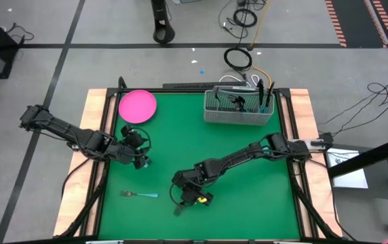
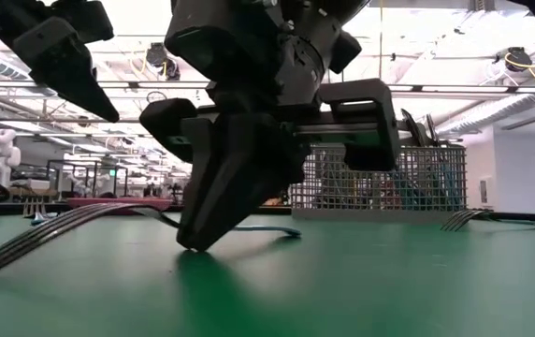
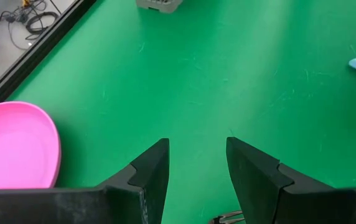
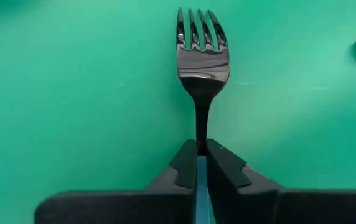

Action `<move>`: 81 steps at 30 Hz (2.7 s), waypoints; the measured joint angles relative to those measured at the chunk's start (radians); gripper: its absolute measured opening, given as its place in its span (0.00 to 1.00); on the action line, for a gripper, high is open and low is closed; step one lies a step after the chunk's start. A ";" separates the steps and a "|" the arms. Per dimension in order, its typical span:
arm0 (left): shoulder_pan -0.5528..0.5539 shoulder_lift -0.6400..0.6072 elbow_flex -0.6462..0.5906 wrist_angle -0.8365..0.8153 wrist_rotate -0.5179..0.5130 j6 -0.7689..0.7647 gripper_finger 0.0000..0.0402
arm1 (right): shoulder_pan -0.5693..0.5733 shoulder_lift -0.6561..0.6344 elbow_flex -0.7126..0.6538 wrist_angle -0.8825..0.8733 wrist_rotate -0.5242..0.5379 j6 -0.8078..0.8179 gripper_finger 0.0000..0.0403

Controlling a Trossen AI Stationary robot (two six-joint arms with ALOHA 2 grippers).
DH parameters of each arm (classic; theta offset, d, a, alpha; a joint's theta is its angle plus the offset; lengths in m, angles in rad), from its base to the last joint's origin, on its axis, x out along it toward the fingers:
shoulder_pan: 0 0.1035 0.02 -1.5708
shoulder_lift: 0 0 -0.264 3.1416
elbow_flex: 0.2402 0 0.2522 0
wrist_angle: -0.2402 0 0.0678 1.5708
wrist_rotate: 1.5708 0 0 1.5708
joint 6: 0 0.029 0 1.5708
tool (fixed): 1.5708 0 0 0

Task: Sort silverware
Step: Put the bottom right black fork into the cutlery rack with the other black fork

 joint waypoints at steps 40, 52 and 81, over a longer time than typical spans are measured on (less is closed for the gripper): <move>-0.001 0.000 -0.001 0.000 0.021 -0.029 0.40 | -0.222 -0.878 -0.606 0.383 0.127 0.211 0.00; -0.001 0.023 -0.001 0.077 0.022 0.032 0.40 | -0.438 -1.035 -1.069 1.321 0.552 0.262 0.00; 0.000 0.034 -0.001 0.120 0.047 0.130 0.40 | -0.565 -0.585 -1.067 1.695 0.866 0.371 0.00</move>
